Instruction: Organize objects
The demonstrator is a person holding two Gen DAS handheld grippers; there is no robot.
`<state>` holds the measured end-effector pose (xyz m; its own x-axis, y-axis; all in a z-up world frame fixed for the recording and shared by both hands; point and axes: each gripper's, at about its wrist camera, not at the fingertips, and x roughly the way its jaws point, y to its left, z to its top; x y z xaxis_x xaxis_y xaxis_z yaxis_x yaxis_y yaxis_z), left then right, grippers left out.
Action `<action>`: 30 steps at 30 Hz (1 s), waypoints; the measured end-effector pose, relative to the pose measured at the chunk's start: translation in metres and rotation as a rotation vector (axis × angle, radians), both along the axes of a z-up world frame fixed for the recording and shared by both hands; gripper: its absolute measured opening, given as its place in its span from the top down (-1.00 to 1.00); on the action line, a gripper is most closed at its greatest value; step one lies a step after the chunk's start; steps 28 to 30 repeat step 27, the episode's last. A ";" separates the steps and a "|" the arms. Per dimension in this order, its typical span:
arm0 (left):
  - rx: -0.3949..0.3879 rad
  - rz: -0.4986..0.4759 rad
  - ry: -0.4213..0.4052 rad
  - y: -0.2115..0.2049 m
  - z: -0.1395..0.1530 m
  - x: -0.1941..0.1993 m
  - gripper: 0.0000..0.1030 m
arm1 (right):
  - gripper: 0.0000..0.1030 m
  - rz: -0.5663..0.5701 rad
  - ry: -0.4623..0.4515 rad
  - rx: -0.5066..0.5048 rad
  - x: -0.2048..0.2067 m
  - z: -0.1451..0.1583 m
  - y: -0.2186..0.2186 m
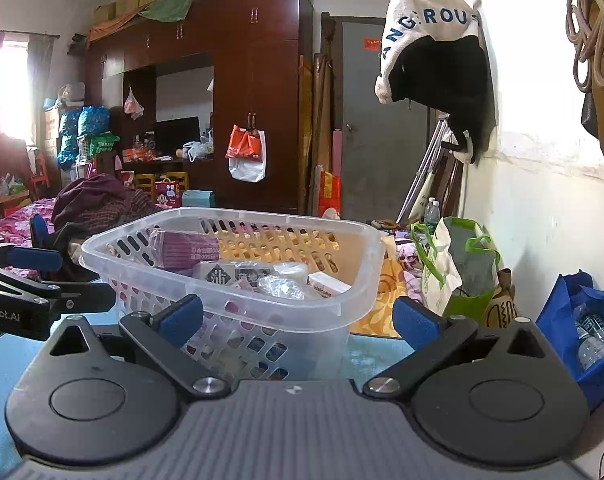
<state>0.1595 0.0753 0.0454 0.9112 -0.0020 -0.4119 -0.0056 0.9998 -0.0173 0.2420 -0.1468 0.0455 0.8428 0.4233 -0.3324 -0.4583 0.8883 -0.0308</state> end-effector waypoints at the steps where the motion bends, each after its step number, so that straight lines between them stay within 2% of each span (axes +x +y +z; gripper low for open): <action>1: -0.001 0.000 0.000 0.000 0.000 0.000 -1.00 | -1.00 0.001 0.000 -0.001 0.000 0.000 0.000; 22: -0.010 -0.023 -0.014 -0.005 0.000 -0.004 -1.00 | -1.00 0.001 -0.003 -0.014 -0.002 -0.002 -0.001; 30: 0.008 -0.015 -0.020 -0.010 0.000 -0.004 -1.00 | -1.00 0.004 -0.005 -0.013 -0.002 -0.003 -0.001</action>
